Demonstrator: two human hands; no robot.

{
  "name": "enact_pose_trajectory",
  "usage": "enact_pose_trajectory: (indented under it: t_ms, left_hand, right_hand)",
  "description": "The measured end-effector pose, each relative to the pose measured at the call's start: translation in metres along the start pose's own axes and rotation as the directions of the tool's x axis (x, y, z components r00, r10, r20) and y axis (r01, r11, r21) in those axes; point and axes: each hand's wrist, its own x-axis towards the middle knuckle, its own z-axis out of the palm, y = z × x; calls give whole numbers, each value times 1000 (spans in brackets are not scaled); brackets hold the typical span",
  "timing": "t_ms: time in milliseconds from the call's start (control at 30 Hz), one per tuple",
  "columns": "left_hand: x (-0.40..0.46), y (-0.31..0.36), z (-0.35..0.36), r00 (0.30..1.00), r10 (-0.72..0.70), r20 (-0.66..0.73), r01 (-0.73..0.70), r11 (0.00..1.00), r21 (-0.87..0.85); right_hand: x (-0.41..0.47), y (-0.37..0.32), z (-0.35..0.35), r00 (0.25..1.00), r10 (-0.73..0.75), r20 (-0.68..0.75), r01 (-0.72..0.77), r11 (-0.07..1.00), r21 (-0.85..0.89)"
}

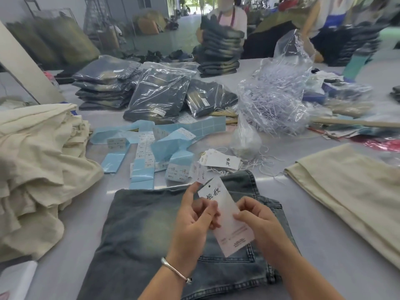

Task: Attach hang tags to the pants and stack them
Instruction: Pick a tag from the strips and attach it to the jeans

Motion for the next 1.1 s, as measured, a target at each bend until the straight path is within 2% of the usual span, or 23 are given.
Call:
enact_pose_trajectory:
  t_ms: [67, 100, 167, 233, 300, 400, 500, 667, 867, 1100]
  left_hand:
    - [-5, 5, -2, 996, -6, -84, 5, 1000, -11]
    - [-7, 8, -2, 994, -10, -105, 9, 1000, -14]
    - [-11, 16, -1, 994, -22, -103, 21, 1000, -7]
    - [-16, 23, 4, 998, -34, -51, 35, 999, 33]
    - [-19, 27, 11, 999, -34, 25, 31, 992, 126]
    - [-24, 27, 19, 994, -73, 79, 55, 977, 208]
    - [-29, 27, 22, 981, -167, 99, 140, 963, 231]
    - [-30, 27, 24, 963, -244, 113, 208, 943, 258]
    - [-31, 26, 27, 961, -263, 82, 230, 931, 283]
    - [-31, 25, 24, 965, -257, 51, 232, 929, 287]
  right_hand:
    - [-6, 1, -5, 989, -55, -139, 64, 996, 58]
    - [-9, 1, -7, 985, -71, -156, 87, 992, 96]
    - [-16, 4, -11, 990, -78, -117, 93, 987, 128]
    - [-25, 8, -10, 997, -27, -73, 36, 991, 127]
    - [-32, 13, -10, 998, 52, -39, -42, 977, 209]
    - [-40, 17, -13, 995, 86, -52, -64, 943, 327]
    - [-46, 16, -17, 998, 42, -48, -26, 956, 294]
    - [-50, 5, -22, 1000, -1, 6, 0, 975, 224]
    - [-49, -2, -18, 995, -85, 56, 72, 977, 199]
    - [-46, -4, -13, 992, -107, 68, 90, 974, 208]
